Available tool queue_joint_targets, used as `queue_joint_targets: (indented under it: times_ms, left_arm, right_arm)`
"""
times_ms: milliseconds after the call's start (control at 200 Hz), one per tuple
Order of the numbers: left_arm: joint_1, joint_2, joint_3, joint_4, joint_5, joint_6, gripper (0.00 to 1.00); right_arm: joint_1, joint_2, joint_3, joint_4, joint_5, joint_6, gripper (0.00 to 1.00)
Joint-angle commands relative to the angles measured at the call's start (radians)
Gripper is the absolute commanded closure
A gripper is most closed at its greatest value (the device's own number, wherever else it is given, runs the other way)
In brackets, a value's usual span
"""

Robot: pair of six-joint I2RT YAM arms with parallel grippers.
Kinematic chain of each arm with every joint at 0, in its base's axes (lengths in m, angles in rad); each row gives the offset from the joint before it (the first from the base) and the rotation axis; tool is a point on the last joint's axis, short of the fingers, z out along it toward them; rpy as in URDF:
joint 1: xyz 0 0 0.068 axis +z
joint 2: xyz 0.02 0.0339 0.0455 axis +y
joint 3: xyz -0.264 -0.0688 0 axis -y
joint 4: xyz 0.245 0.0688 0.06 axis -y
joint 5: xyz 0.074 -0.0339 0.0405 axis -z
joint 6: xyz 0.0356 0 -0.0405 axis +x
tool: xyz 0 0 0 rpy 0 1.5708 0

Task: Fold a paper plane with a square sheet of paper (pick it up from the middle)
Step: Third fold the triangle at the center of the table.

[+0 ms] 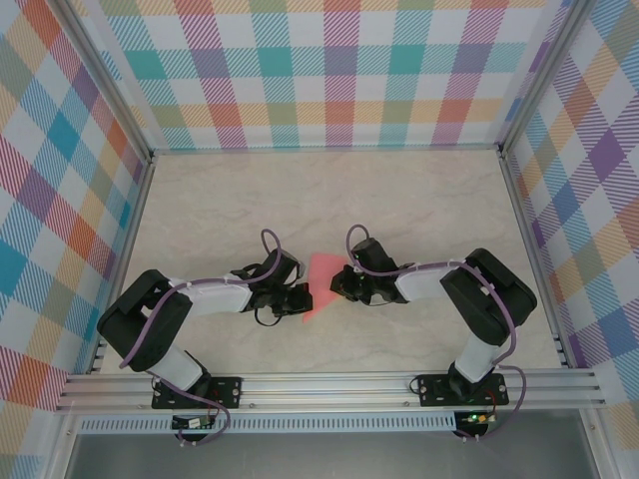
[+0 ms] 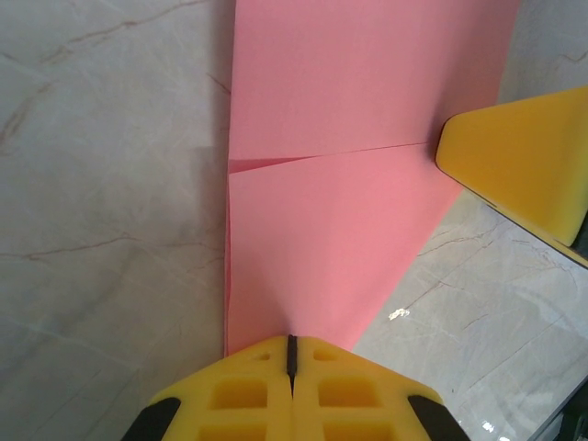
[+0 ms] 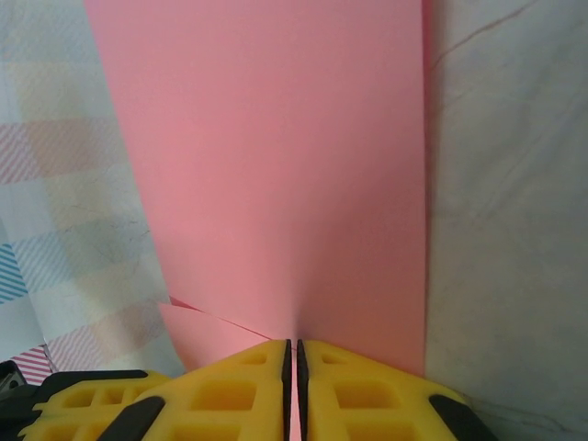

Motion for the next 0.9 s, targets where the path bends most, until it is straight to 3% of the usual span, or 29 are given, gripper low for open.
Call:
queue_joint_targets:
  times_ms: [0, 395, 525, 580, 900]
  left_arm:
    - [0.001, 0.008, -0.032, -0.166, -0.067, 0.025, 0.99]
    - [0.001, -0.011, -0.023, -0.182, -0.074, 0.035, 0.98]
    - [0.001, -0.017, -0.006, -0.184, -0.058, 0.038, 0.97]
    - [-0.001, -0.029, 0.003, -0.183, -0.05, 0.037, 0.96]
    - [0.0, -0.148, 0.109, -0.277, -0.1, 0.048, 0.87]
  right_arm:
    - [-0.003, 0.014, -0.028, -0.062, 0.047, 0.01, 0.86]
    - [-0.058, -0.138, -0.041, -0.192, 0.12, 0.004, 0.76]
    - [-0.062, -0.223, -0.048, -0.257, 0.161, 0.0, 0.7]
    - [-0.063, -0.246, -0.05, -0.28, 0.174, 0.002, 0.63]
    - [-0.064, -0.242, -0.026, -0.255, 0.094, 0.0, 0.51]
